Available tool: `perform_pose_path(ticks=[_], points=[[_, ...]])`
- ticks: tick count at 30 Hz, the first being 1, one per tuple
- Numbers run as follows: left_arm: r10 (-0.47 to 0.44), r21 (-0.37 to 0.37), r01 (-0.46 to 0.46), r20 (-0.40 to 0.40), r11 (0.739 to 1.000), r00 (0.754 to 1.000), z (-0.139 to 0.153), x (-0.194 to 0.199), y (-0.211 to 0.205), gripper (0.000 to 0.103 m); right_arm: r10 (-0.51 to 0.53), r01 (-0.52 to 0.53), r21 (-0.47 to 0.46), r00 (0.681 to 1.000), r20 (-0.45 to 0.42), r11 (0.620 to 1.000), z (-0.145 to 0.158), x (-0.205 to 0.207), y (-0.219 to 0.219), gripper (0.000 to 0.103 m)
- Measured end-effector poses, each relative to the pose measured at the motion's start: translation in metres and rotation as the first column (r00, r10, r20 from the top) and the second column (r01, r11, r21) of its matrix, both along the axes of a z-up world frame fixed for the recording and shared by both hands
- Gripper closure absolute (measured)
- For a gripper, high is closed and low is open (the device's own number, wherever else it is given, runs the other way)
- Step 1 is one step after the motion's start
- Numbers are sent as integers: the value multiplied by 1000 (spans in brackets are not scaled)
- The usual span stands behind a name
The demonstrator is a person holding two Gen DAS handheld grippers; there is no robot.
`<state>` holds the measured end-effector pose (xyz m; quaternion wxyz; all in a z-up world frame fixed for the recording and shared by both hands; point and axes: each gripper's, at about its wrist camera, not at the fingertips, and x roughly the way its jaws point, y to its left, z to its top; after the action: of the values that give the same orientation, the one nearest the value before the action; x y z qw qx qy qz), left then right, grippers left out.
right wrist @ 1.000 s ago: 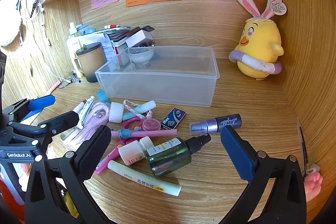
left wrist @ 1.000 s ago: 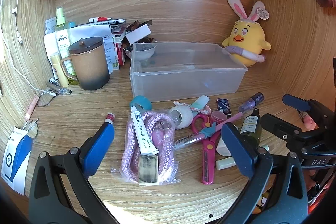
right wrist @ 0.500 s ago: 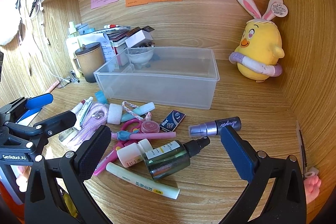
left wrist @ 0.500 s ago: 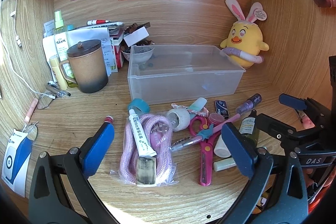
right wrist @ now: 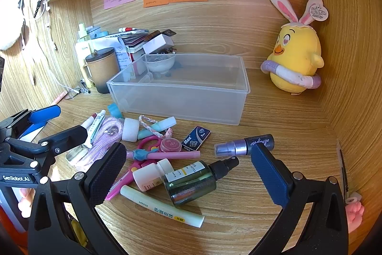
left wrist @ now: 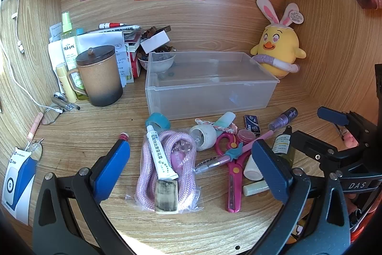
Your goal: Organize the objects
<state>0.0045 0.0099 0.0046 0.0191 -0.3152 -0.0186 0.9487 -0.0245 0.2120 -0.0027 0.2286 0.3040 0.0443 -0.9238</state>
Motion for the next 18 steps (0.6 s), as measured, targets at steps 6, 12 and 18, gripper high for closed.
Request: perform_pose_path(ticks=[6,12,18], points=[[0,3,0,3,1000,1000,0,-1,-1,0,2,-2,3,1000,-1,1000,0,0,-1,0],[3,8,-3,8,1000,1000,-1,-2,-3,0,4,-4,2,1000,1,1000,0,1,-1,0],[4,10,-4,10,1000,1000,-2,-1,-4,0,3,-3,3,1000,0,1000,0,1,-1,0]])
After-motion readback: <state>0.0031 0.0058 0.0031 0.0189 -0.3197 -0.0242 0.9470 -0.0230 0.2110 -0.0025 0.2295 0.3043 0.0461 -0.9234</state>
